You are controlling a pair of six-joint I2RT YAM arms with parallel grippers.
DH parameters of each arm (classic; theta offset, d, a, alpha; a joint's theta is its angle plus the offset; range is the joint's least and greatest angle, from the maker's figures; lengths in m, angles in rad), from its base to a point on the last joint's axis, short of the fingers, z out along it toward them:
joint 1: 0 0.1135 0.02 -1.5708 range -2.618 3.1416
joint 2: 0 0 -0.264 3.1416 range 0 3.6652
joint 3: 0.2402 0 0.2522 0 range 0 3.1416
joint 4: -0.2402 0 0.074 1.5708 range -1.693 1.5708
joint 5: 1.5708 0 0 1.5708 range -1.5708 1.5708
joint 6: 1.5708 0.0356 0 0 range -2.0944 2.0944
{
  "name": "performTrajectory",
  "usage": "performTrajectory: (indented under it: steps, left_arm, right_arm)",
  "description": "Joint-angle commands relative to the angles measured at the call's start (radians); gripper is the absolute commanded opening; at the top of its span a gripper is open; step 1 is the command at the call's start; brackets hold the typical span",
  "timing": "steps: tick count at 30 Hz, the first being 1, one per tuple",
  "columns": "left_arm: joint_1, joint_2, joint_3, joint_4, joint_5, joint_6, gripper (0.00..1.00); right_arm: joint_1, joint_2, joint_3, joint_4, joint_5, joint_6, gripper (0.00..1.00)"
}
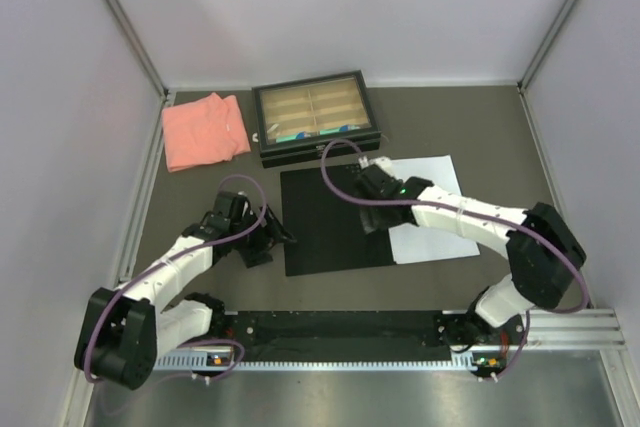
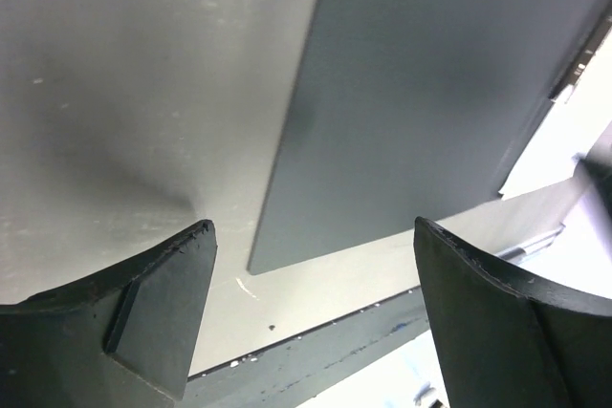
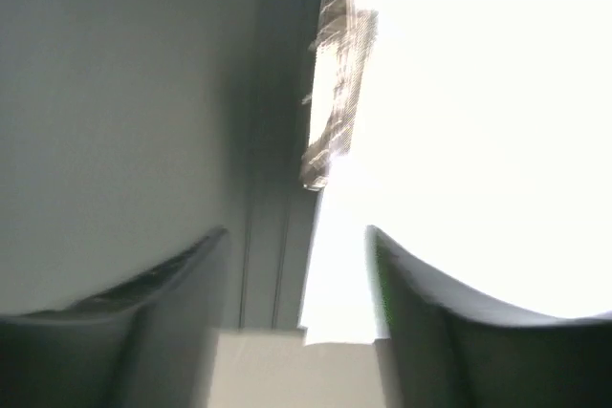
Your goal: Put the files into the folder
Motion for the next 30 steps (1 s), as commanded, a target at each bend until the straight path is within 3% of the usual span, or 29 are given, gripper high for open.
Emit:
performTrajectory:
  steps: [1,9,18,20,30]
  left_arm:
    - [0.003,-0.028,0.011,0.028,0.046,0.024,0.88]
    - [0.003,-0.109,0.062,-0.103,0.014,0.113,0.88]
    - [0.003,-0.097,0.071,-0.1,0.025,0.121,0.88]
    - [0.003,-0.09,0.074,-0.095,0.025,0.12,0.88]
    - [0.003,-0.062,0.072,-0.07,0.031,0.109,0.87]
  right_arm:
    - [-0.099,-0.004,0.049,0.059,-0.015,-0.044,0.43]
    - [-0.167,0.165,0.205,0.036,-0.019,-0.116,0.47]
    - [-0.19,0.237,0.235,0.059,-0.018,-0.139,0.38]
    - [-0.196,0.246,0.231,0.068,-0.027,-0.139,0.33]
    - [-0.201,0.273,0.218,0.105,-0.036,-0.139,0.32]
